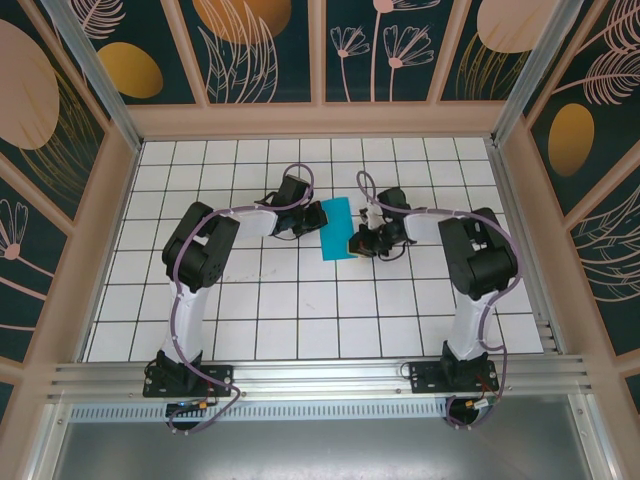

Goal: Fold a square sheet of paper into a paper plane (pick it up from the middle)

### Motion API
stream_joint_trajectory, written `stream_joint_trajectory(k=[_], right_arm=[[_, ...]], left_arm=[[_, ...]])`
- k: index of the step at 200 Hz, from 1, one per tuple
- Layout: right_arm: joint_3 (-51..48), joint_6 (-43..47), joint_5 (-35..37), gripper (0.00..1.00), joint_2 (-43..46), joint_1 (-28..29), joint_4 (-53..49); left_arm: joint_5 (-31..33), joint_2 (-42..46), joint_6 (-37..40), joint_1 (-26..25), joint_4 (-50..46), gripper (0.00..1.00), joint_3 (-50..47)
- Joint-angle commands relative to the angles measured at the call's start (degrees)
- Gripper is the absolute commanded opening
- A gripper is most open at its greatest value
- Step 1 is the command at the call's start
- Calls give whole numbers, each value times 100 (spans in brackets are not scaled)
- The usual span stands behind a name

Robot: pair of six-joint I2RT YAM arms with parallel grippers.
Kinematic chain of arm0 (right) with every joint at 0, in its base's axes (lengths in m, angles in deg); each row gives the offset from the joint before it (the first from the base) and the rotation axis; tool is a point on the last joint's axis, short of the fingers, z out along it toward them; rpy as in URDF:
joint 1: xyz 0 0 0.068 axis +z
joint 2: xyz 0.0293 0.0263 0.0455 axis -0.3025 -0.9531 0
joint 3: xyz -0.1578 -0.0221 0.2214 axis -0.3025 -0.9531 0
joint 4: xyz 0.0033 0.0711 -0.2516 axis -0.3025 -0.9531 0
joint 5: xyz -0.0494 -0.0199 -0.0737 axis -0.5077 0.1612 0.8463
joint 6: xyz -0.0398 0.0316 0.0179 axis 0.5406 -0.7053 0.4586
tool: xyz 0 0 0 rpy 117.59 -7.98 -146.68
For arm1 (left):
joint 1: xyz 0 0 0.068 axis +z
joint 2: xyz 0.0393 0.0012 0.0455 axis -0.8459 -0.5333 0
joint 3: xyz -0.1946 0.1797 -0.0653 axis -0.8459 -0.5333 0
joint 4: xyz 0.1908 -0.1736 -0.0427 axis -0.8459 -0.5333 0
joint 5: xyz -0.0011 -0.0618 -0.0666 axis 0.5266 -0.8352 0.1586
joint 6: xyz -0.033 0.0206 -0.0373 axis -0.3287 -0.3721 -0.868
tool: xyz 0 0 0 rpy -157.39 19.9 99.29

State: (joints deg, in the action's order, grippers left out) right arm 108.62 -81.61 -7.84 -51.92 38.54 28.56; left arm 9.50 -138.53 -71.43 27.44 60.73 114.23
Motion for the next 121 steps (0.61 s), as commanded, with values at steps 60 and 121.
stream_joint_trajectory(k=[60, 121], right_arm=[[-546, -310, 407, 6, 387, -88, 332], [32, -551, 1423, 18, 1214, -32, 166]], left_arm=[[576, -335, 187, 53, -1223, 4, -252], [31, 498, 379, 67, -1094, 21, 830]])
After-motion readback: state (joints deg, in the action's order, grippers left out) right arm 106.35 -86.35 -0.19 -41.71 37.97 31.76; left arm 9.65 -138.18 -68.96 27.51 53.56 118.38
